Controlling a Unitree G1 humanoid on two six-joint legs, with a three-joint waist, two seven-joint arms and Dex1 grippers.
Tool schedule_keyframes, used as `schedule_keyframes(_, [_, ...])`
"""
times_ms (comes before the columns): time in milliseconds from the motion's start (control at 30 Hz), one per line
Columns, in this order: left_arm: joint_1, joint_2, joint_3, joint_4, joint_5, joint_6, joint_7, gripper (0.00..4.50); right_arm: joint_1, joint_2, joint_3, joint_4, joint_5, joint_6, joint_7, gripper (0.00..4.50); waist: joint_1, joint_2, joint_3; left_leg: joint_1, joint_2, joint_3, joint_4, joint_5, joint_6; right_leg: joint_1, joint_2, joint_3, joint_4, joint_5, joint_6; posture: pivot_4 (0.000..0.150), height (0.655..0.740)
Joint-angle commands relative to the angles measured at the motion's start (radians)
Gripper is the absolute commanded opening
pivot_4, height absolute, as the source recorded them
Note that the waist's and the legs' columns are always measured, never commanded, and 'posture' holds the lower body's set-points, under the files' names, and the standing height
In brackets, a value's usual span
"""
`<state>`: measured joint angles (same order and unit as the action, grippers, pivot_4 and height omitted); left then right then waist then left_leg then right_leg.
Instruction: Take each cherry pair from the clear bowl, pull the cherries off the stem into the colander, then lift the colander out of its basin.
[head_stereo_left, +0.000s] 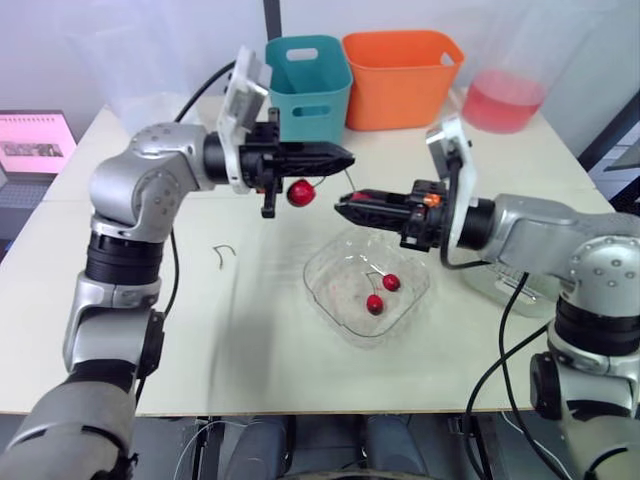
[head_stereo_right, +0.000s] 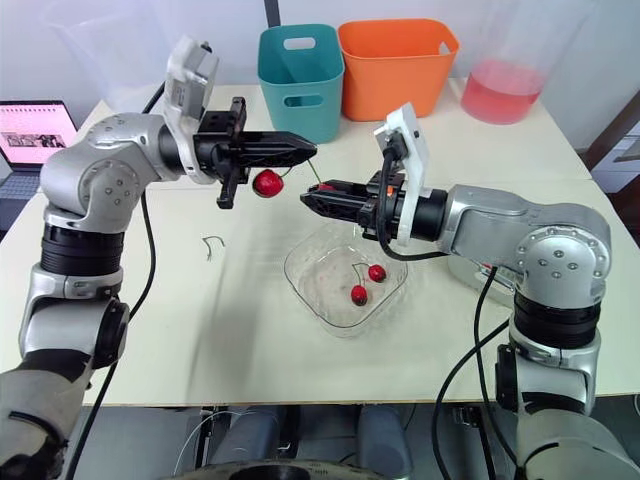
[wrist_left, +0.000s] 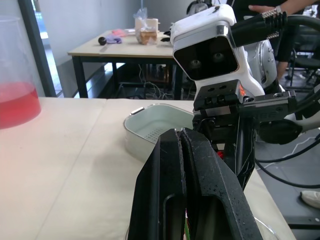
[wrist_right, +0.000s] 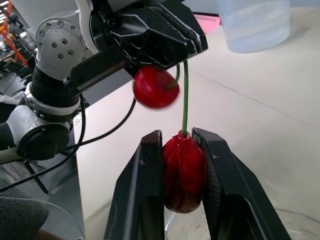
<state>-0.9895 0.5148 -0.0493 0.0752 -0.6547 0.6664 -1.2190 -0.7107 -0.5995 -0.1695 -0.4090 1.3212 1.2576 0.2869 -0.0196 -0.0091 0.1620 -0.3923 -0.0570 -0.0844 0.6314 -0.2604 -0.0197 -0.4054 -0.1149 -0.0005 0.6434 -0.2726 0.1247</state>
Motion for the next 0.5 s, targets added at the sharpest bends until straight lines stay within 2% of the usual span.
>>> schedule_keyframes(33, [-0.036,0.009,0.058,-0.013,-0.004,-0.032,0.023,0.00,0.023,-0.026,-0.001,-0.029,0.038,0.003,-0.008,0.50,0.001,0.000,0.000,0.000,0.000,0.000,0.000,0.000,0.000,0.000,0.000,0.000,0.000,0.000,0.000,0.150,0.7400])
schedule_keyframes(367, [-0.038,-0.004,0.066,-0.005,-0.003,-0.039,0.036,0.00,0.068,-0.067,-0.004,-0.051,0.075,-0.022,-0.034,0.50,0.003,0.000,0.000,0.000,0.000,0.000,0.000,0.000,0.000,0.001,0.000,0.000,-0.005,0.000,0.000,0.150,0.7400])
schedule_keyframes(500, [-0.023,-0.004,0.060,-0.017,0.002,-0.046,0.036,0.00,0.088,-0.102,-0.052,-0.054,0.039,-0.066,-0.020,0.50,0.004,0.000,0.000,0.000,0.000,0.000,0.000,0.000,0.000,0.001,0.000,0.000,-0.005,0.000,0.000,0.150,0.7400])
